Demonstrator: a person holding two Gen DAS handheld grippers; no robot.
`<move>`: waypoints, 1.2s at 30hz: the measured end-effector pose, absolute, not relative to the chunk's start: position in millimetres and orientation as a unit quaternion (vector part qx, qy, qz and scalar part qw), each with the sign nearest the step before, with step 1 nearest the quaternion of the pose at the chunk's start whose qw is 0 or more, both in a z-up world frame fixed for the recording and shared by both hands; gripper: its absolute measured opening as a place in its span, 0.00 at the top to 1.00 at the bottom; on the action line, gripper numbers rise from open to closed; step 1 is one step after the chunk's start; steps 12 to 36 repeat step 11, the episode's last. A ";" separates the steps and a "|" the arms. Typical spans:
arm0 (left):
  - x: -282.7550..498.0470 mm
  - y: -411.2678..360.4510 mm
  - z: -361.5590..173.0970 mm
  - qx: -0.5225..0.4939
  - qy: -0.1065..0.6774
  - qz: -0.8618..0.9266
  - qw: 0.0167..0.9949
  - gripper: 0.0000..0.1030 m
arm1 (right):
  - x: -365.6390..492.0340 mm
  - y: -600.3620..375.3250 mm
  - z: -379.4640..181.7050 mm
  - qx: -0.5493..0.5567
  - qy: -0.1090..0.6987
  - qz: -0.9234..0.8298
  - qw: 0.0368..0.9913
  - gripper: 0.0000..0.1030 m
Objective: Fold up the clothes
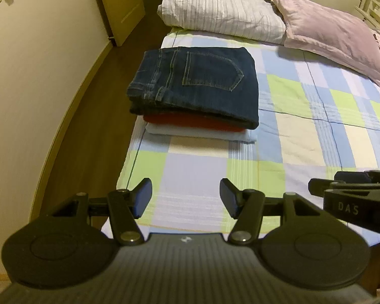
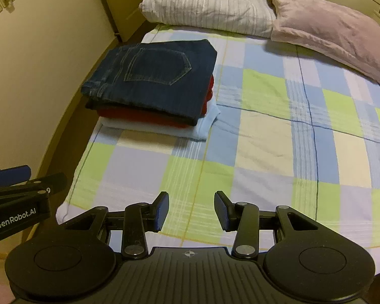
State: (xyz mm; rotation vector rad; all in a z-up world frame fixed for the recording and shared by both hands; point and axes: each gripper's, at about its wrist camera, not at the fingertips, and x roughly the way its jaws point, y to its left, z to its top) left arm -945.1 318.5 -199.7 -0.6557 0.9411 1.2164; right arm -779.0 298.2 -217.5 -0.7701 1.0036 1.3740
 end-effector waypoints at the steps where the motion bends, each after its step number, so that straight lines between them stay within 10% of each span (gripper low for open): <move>1: -945.4 321.7 -199.0 -0.291 0.418 0.538 0.671 0.46 | -779.8 301.0 -216.3 -0.332 0.433 0.589 0.596 0.58; 36: -956.8 348.4 -202.4 -0.284 0.425 0.530 0.677 0.46 | -794.9 325.1 -219.1 -0.342 0.443 0.575 0.597 0.58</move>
